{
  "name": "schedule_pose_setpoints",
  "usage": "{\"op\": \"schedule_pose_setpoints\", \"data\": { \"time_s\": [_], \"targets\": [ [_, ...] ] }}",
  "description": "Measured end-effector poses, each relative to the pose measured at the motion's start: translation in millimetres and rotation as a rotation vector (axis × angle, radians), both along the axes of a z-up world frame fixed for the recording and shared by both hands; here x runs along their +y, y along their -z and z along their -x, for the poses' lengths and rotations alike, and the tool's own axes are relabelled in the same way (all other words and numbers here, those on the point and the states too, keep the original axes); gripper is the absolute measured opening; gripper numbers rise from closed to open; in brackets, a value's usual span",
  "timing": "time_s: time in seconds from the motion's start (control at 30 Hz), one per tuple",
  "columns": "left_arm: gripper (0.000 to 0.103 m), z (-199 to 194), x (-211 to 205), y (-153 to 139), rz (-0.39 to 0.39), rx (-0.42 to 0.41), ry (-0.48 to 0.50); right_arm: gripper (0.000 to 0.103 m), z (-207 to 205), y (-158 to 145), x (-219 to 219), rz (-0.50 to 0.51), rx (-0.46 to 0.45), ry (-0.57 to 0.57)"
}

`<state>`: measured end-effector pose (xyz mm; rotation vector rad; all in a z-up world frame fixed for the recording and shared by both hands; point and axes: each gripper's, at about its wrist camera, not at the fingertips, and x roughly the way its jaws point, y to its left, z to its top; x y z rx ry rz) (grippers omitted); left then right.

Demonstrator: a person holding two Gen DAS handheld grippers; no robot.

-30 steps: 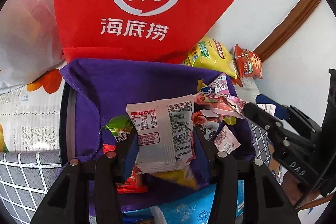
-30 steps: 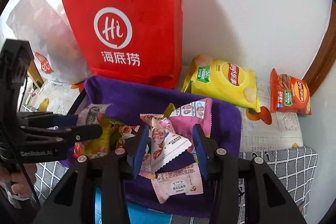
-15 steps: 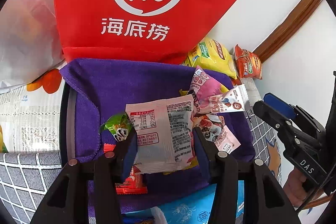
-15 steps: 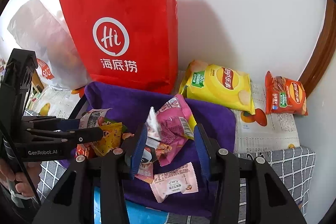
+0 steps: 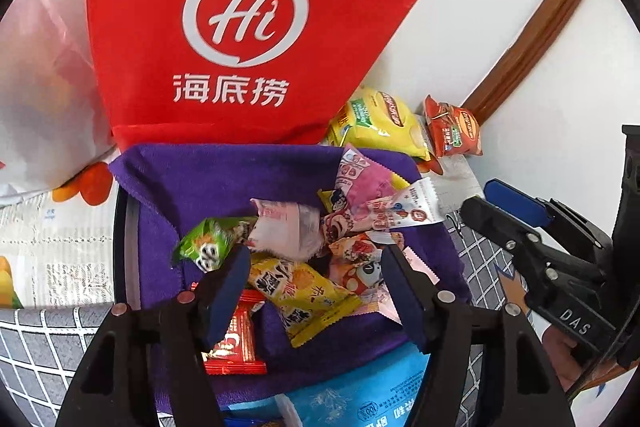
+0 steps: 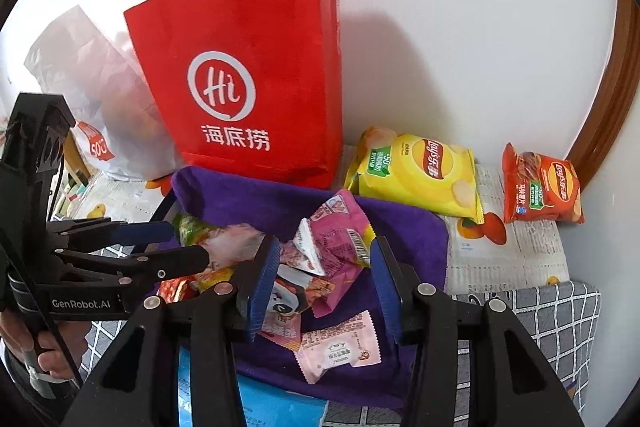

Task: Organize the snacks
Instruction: 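Withdraw both open tools from the towel back toward the remaining snacks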

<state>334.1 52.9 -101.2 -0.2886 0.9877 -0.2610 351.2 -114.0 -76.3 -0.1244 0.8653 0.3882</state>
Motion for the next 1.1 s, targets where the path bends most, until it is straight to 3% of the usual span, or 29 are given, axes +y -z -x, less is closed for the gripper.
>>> {"op": "schedule_pose_setpoints", "data": {
  "time_s": [0.27,0.43,0.57,0.7,0.93,1.1],
  "targets": [
    [0.068,7.2,1.5,-16.2,-0.049,-0.028,-0.004,0.047,12.1,-11.8,4.7,0.004,-0.052,0.011],
    [0.068,14.5,0.6,-26.1,-0.119,-0.051,-0.026,0.053,22.5,-14.7,2.9,0.006,-0.065,0.043],
    [0.068,23.3,-2.1,-35.9,-0.108,-0.083,-0.012,0.053,38.1,-11.8,-9.2,0.004,-0.045,0.088],
    [0.068,36.1,-14.9,-46.1,-0.129,-0.133,0.043,0.053,59.7,-10.9,-24.9,0.057,-0.037,0.168],
    [0.068,63.2,-40.8,-69.5,-0.251,-0.240,0.075,0.055,105.3,-11.8,-62.3,0.071,-0.014,0.262],
    [0.068,81.1,-46.5,-87.9,-0.220,-0.304,0.117,0.060,135.6,-10.2,-76.6,0.093,0.019,0.276]
  ]
}}
